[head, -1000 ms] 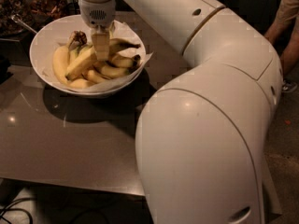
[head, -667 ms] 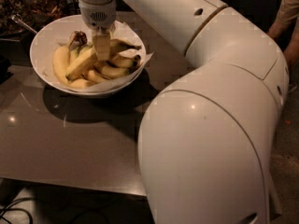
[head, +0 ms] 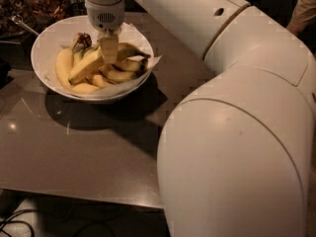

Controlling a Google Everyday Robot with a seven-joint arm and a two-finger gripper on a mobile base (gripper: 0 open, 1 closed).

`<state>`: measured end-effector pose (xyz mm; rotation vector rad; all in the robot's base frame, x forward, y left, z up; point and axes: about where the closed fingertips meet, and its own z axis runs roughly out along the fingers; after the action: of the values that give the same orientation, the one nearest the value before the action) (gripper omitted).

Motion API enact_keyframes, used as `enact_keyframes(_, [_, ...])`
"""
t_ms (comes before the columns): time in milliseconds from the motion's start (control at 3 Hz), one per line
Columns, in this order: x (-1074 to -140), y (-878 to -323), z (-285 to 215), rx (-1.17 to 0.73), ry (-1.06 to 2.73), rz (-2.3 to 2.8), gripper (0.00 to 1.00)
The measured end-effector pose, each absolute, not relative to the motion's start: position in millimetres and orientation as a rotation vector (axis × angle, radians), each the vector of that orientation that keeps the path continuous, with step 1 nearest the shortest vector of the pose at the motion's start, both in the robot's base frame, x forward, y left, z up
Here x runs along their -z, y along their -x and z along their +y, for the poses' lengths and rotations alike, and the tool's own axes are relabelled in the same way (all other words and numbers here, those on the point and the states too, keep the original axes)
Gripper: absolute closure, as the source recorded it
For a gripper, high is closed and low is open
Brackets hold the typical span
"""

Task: Pick banana from white bowl

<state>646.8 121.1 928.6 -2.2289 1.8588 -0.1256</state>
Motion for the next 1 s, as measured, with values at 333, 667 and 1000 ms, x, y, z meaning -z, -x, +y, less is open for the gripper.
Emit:
enact_keyframes(333, [-942.9,-628.6,116.4,0.151,2.175,1.85,1.0])
enact_keyframes(667, [-958.3,-602.5,112.1,0.159,2.141,1.849,1.0])
enact_keyframes(1000, [-975.0,-576.8,105.8,0.152,2.105,1.812,1.0])
